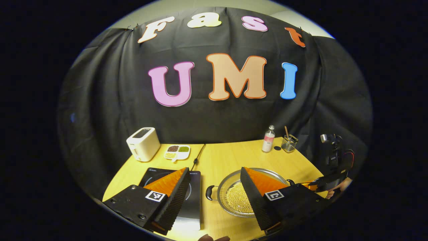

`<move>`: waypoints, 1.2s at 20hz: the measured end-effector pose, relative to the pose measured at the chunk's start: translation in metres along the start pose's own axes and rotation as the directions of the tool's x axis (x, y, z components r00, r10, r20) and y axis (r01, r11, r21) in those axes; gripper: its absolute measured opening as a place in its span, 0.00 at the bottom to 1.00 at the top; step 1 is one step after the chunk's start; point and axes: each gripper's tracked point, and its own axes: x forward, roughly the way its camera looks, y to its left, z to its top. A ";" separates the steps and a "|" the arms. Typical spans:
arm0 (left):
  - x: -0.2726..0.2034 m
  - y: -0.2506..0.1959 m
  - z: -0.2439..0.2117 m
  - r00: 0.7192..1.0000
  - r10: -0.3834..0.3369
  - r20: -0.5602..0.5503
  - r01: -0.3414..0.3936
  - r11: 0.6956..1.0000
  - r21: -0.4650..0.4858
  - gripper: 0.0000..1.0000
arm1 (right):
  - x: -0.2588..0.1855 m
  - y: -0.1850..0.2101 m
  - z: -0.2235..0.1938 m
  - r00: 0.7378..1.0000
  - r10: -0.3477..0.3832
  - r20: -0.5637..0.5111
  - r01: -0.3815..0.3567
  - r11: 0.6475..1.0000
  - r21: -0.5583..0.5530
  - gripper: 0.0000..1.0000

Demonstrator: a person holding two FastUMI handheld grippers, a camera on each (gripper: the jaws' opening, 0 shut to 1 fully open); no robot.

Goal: First push the handle of the pot to place it horizontally, then grasp the pot with both hands and set it on the induction cooktop.

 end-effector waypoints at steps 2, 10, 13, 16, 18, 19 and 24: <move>0.015 0.002 -0.020 0.996 -0.058 -0.061 0.058 0.998 -0.004 0.93 | -0.002 -0.001 0.007 0.999 -0.045 0.010 0.044 0.998 0.039 0.03; 0.066 0.026 -0.095 0.934 -0.194 -0.300 0.173 0.980 -0.095 0.91 | 0.013 0.011 0.015 0.987 -0.160 -0.031 0.163 0.974 0.157 0.65; 0.084 0.025 -0.112 0.908 -0.225 -0.354 0.213 0.974 -0.074 0.91 | 0.015 0.012 0.009 0.978 -0.198 -0.059 0.205 0.966 0.157 0.67; 0.095 0.024 -0.133 0.880 -0.234 -0.414 0.221 0.972 -0.080 0.91 | 0.018 0.015 0.004 0.978 -0.192 -0.082 0.202 0.970 0.137 0.67; 0.103 0.026 -0.143 0.871 -0.215 -0.442 0.198 0.976 -0.084 0.92 | 0.021 0.013 0.002 0.977 -0.191 -0.096 0.202 0.971 0.126 0.67; 0.105 0.026 -0.149 0.864 -0.207 -0.459 0.188 0.978 -0.087 0.92 | 0.024 0.011 0.002 0.976 -0.191 -0.100 0.203 0.971 0.125 0.60; 0.121 0.020 -0.167 0.840 -0.190 -0.508 0.170 0.982 -0.086 0.89 | 0.038 0.010 0.000 0.979 -0.157 -0.129 0.173 0.978 0.118 0.60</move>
